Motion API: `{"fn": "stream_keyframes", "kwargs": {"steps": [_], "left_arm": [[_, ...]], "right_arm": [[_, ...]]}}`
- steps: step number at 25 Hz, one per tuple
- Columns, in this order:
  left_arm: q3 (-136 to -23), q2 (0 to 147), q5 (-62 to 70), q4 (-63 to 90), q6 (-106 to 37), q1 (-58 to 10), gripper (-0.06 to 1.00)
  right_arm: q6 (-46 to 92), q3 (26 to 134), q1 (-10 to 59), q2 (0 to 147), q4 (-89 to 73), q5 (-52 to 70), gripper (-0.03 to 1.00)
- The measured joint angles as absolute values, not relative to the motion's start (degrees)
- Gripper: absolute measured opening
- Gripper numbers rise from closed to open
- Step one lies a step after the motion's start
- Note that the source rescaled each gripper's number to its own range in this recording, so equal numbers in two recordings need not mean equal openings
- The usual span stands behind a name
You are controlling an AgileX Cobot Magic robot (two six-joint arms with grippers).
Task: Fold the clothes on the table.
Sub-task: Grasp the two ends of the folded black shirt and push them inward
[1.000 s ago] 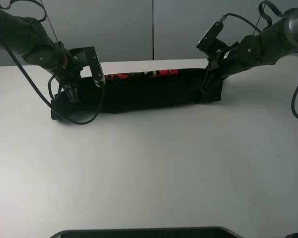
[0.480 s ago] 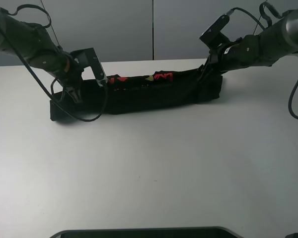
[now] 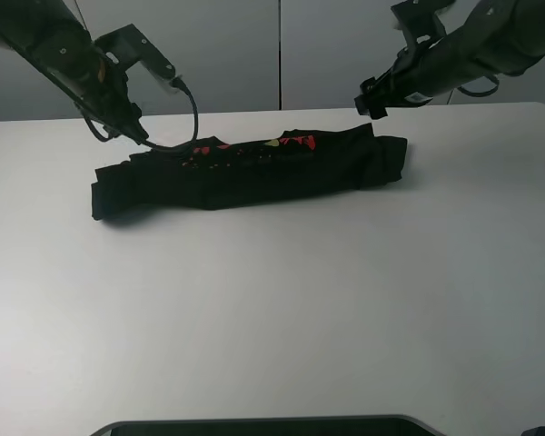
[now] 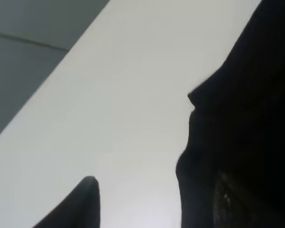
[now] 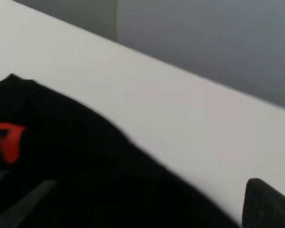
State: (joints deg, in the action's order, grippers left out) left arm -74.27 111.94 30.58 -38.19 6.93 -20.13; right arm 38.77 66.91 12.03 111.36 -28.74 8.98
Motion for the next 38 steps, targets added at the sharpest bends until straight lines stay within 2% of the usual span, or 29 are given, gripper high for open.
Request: {"fn": "stream_keyframes", "kwargs": {"steps": [5, 13, 19, 24, 32, 38], "left_arm": [[-74.27, 111.25, 36.89, -29.08, 5.71, -20.13, 0.68], [-74.27, 111.36, 34.24, -14.58, -1.28, -20.13, 0.68], [-74.27, 113.24, 33.64, -10.36, -3.19, -20.13, 0.68], [-74.27, 114.91, 33.45, -10.13, -3.32, -20.13, 0.68], [-74.27, 115.14, 33.23, -10.13, -4.42, -20.13, 0.68], [-74.27, 115.14, 32.22, -10.13, -4.53, -20.13, 0.68]], "right_arm": [[31.19, 66.91, 11.25, 111.38, -29.67, 17.03, 0.82], [27.18, 67.00, 4.87, 113.03, -30.47, 22.01, 0.82], [27.30, 67.00, 4.03, 117.35, -32.46, 23.09, 0.82], [30.13, 67.00, 4.03, 120.27, -37.43, 24.02, 0.82], [41.89, 67.11, 4.03, 120.70, -52.42, 26.00, 0.82], [45.16, 67.11, 4.03, 120.70, -56.33, 29.50, 0.81]]}}
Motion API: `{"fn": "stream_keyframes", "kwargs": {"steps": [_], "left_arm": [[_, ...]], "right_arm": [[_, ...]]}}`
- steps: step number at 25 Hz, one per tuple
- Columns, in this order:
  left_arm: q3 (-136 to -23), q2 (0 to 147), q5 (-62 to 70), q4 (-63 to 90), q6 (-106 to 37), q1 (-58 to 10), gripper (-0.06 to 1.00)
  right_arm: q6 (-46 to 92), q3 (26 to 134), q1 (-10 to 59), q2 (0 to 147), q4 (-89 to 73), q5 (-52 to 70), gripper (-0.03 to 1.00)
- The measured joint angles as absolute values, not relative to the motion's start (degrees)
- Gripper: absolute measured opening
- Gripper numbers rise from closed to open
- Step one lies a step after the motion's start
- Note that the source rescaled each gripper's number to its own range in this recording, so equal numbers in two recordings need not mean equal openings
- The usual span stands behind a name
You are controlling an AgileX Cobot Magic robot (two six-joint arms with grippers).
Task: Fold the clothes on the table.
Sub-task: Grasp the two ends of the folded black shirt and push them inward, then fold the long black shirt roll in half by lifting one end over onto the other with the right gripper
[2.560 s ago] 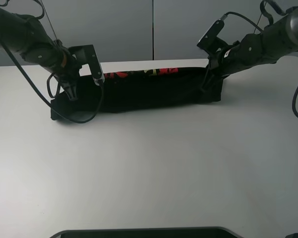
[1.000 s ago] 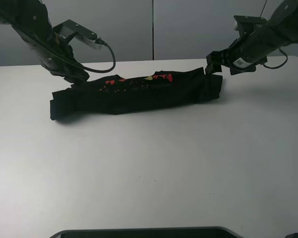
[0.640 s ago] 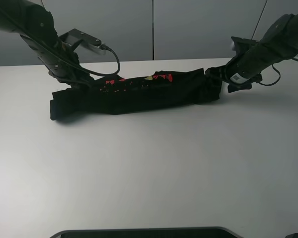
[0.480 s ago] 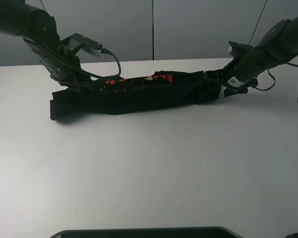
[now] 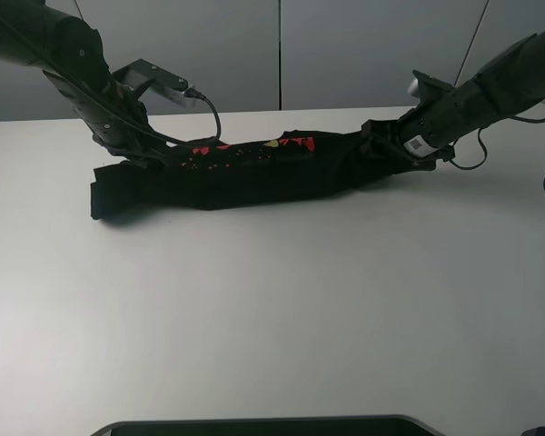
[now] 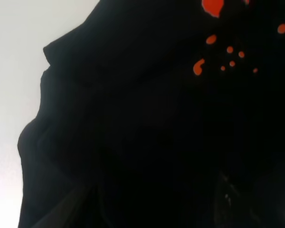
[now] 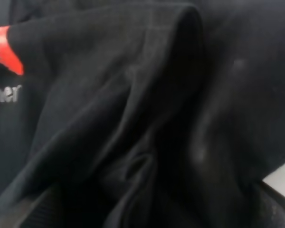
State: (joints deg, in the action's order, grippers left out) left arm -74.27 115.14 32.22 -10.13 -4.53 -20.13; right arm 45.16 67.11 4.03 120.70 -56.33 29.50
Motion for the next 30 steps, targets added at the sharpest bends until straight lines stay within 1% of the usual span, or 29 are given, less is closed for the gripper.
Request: {"fn": "stream_keyframes", "kwargs": {"steps": [5, 7, 8, 10, 11, 14, 15, 16, 21, 23, 26, 30], "left_arm": [[-74.27, 115.14, 31.88, -10.13, -4.60, -20.13, 0.68], [-74.27, 115.14, 31.88, -10.13, -4.60, -20.13, 0.68], [-74.27, 115.14, 31.88, -10.13, -4.60, -20.13, 0.68], [-74.27, 115.14, 31.88, -10.13, -4.60, -20.13, 0.68], [-74.27, 115.14, 31.88, -10.13, -4.60, -20.13, 0.68], [-74.27, 115.14, 31.88, -10.13, -4.60, -20.13, 0.68], [-74.27, 115.14, 31.88, -10.13, -4.60, -20.13, 0.68], [-74.27, 115.14, 31.88, -10.13, -4.60, -20.13, 0.68], [-74.27, 115.14, 31.99, -10.13, -5.39, -20.13, 0.68], [-74.27, 115.14, 32.53, -10.13, -5.52, -20.13, 0.68], [-74.27, 115.14, 33.69, -10.84, -5.52, -20.13, 0.68], [-74.27, 115.14, 34.38, -11.55, -5.78, -20.13, 0.68]], "right_arm": [[48.82, 67.11, 4.15, 122.50, -60.35, 33.21, 0.79], [51.39, 67.24, 5.06, 123.15, -63.32, 33.95, 0.76], [52.85, 67.24, 5.48, 123.56, -64.84, 33.97, 0.73], [55.50, 67.24, 6.37, 123.96, -66.88, 34.07, 0.62], [56.91, 67.24, 6.70, 124.07, -67.48, 34.19, 0.54], [59.42, 67.24, 6.81, 124.31, -68.43, 34.19, 0.25], [59.94, 67.24, 6.81, 124.35, -68.51, 34.19, 0.13], [60.22, 67.24, 6.81, 124.45, -68.56, 34.19, 0.07], [60.61, 67.24, 6.81, 124.59, -68.02, 34.04, 0.07], [58.87, 67.24, 6.81, 123.79, -65.43, 32.92, 0.07], [51.82, 67.24, 6.18, 121.13, -57.21, 30.10, 0.07], [39.15, 67.24, 3.17, 116.59, -42.00, 27.96, 0.07]]}}
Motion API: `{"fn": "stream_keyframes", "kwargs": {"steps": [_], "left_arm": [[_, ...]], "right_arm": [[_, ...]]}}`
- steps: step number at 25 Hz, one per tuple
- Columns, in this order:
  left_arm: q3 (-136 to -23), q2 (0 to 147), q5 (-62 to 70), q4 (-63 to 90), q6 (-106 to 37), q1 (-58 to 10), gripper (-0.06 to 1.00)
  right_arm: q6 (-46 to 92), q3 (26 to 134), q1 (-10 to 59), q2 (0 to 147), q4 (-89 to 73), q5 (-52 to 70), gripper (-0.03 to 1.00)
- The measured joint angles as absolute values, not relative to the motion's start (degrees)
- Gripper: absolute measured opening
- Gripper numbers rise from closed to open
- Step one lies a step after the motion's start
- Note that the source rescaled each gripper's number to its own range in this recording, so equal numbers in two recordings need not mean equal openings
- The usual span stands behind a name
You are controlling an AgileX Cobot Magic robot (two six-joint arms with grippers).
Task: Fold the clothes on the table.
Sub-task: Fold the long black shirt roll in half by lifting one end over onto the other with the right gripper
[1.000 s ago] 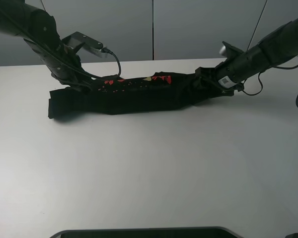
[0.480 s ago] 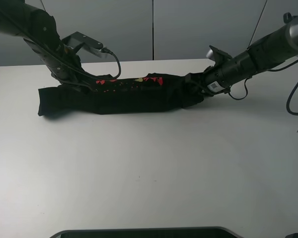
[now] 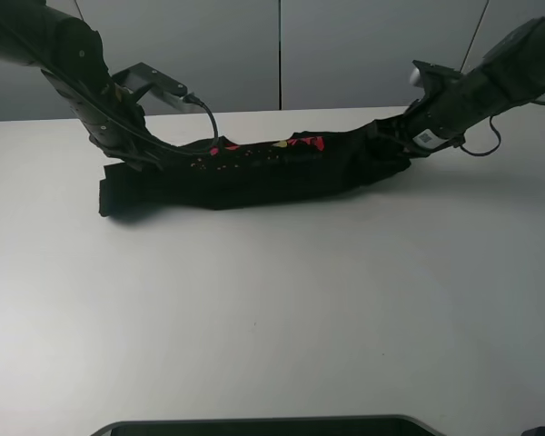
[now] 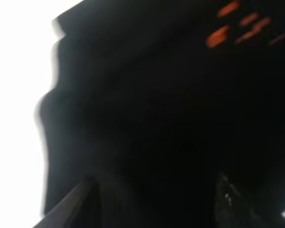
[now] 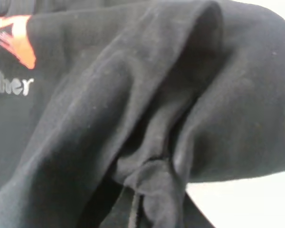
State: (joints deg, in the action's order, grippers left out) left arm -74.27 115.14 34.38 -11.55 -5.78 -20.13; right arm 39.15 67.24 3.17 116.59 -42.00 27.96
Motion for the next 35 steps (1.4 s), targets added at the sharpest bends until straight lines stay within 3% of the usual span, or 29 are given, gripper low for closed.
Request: {"fn": "stream_keyframes", "kwargs": {"steps": [9, 18, 29, 35], "left_arm": [[-74.27, 114.14, 34.62, -11.65, -6.11, -20.13, 0.68], [-74.27, 113.92, 35.46, -11.65, -6.11, -20.13, 0.68], [-74.27, 111.89, 35.75, -11.65, -6.11, -20.13, 0.68], [-74.27, 108.11, 35.84, -11.65, -6.11, -20.13, 0.68]], "right_arm": [[23.56, 67.24, -6.23, 109.57, -18.00, 30.43, 0.07], [18.20, 67.14, -6.49, 99.67, -8.26, 33.41, 0.07], [18.33, 67.26, 12.76, 99.32, -15.58, 31.66, 0.07], [18.55, 71.28, 19.58, 104.48, -20.12, 30.80, 0.07]]}}
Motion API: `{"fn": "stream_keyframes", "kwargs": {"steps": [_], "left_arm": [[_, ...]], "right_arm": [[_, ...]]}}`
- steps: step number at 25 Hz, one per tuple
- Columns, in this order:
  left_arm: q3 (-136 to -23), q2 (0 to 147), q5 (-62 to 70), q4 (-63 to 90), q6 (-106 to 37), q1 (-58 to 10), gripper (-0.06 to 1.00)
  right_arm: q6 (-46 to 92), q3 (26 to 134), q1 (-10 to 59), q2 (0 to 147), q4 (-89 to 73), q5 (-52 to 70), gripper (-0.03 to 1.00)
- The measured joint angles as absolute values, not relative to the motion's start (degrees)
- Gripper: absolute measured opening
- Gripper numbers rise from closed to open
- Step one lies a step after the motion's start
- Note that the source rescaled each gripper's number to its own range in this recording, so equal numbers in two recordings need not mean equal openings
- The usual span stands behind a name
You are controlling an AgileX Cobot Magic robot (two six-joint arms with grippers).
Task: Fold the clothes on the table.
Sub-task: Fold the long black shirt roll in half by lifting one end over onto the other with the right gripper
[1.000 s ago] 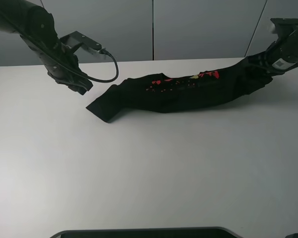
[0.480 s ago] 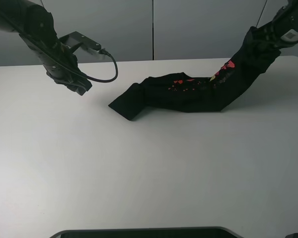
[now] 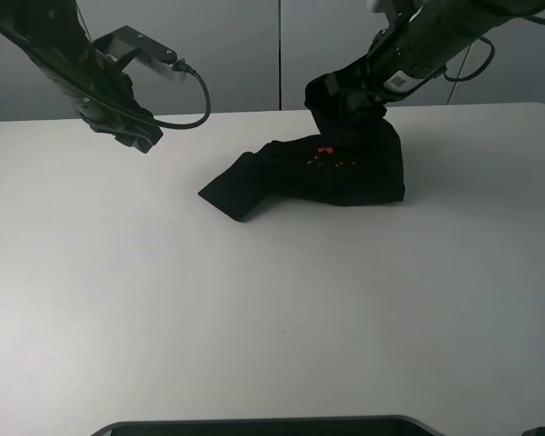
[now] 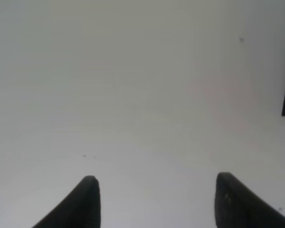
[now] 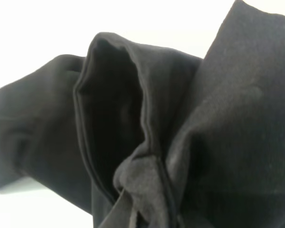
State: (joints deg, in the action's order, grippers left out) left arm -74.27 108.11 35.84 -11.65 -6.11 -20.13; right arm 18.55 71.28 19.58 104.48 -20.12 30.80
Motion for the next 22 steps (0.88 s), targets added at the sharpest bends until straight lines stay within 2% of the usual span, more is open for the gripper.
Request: {"fn": "stream_keyframes", "kwargs": {"steps": [5, 12, 17, 20, 22], "left_arm": [[-74.27, 104.70, 35.88, -11.65, -6.22, -20.13, 0.68], [-74.27, 100.92, 36.10, -11.65, -6.59, -20.13, 0.68], [-74.27, 100.32, 36.10, -11.55, -6.63, -20.13, 0.68], [-74.27, 100.32, 36.10, -11.55, -6.63, -20.13, 0.68], [-74.27, 100.32, 36.10, -11.55, -6.63, -20.13, 0.68]], "right_arm": [[18.59, 75.73, 24.40, 108.48, -21.99, 30.65, 0.07], [19.49, 76.71, 26.35, 116.49, -25.66, 30.31, 0.07], [28.04, 76.81, 27.18, 121.27, -36.14, 29.40, 0.07], [35.20, 76.81, 27.55, 122.38, -43.93, 29.30, 0.16], [38.58, 76.81, 27.81, 122.53, -47.65, 29.52, 0.33]]}}
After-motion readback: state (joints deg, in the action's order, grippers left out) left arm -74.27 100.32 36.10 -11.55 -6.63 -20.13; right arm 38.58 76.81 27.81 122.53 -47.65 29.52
